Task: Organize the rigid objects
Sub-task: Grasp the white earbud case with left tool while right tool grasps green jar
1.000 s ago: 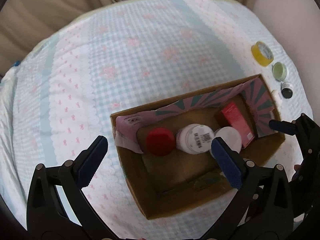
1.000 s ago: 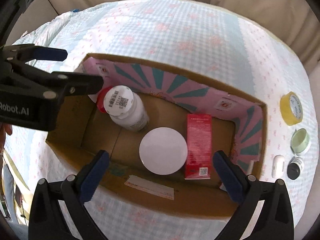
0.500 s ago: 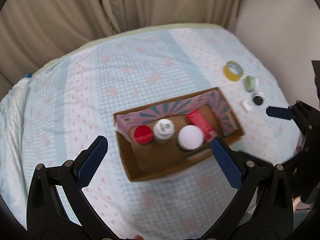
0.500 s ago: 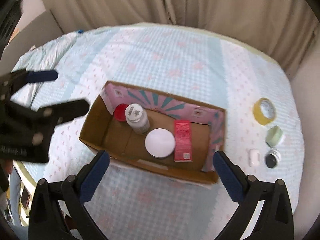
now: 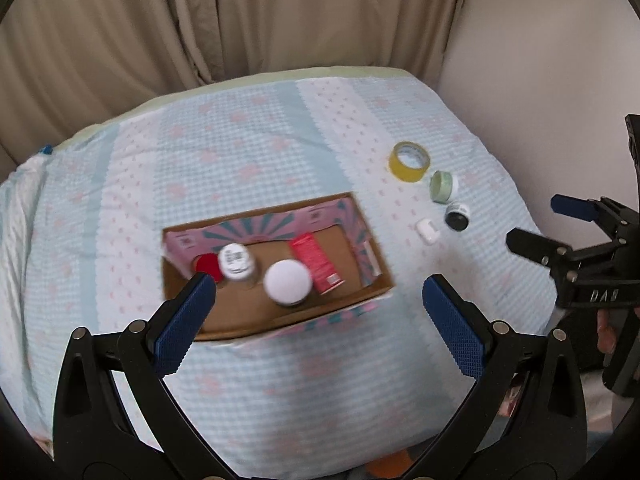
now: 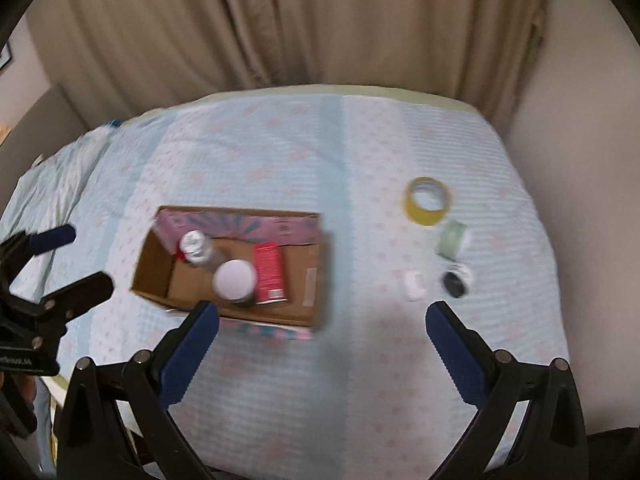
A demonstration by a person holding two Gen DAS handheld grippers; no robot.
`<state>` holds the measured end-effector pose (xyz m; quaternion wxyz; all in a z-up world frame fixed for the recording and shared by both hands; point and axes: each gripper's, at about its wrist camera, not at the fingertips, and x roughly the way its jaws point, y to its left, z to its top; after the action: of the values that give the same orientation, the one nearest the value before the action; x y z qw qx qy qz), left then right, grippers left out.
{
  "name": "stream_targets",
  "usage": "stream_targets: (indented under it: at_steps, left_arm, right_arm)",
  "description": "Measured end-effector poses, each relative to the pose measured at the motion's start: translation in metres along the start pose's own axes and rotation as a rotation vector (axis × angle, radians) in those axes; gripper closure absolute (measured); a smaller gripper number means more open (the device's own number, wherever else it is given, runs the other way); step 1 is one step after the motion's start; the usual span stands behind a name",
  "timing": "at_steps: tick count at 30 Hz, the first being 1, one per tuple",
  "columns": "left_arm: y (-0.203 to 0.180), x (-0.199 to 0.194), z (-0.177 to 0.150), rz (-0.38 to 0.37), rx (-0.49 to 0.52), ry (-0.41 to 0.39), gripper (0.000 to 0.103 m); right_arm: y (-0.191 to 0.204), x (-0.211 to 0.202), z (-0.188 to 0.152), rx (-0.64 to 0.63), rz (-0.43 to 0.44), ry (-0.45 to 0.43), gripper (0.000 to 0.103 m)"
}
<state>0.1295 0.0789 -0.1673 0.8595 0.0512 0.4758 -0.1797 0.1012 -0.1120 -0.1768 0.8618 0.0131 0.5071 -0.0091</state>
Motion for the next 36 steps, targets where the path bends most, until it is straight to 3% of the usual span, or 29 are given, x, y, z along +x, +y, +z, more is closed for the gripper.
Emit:
stream_targets:
  at_steps: [9,16,25,36]
  left_arm:
    - [-0.107,0.045,0.021,0.12,-0.151,-0.012,0.0]
    - [-0.164,0.111,0.03,0.173,-0.216,0.062,0.0]
    - [-0.19,0.217,0.035,0.198,-0.312,0.181,0.0]
    - [-0.202,0.338,0.016,0.19,-0.438,0.278,0.006]
  right_arm:
    - [-0.125,0.016,0.019,-0.029,0.003,0.021,0.0]
    - [-0.187,0.066,0.044,-0.015,0.032,0.109,0.0]
    - [-0.224,0.149,0.081,0.083,0.08,0.231,0.0]
    - [-0.237,0.267,0.089,0.196,0.072,0.401,0.0]
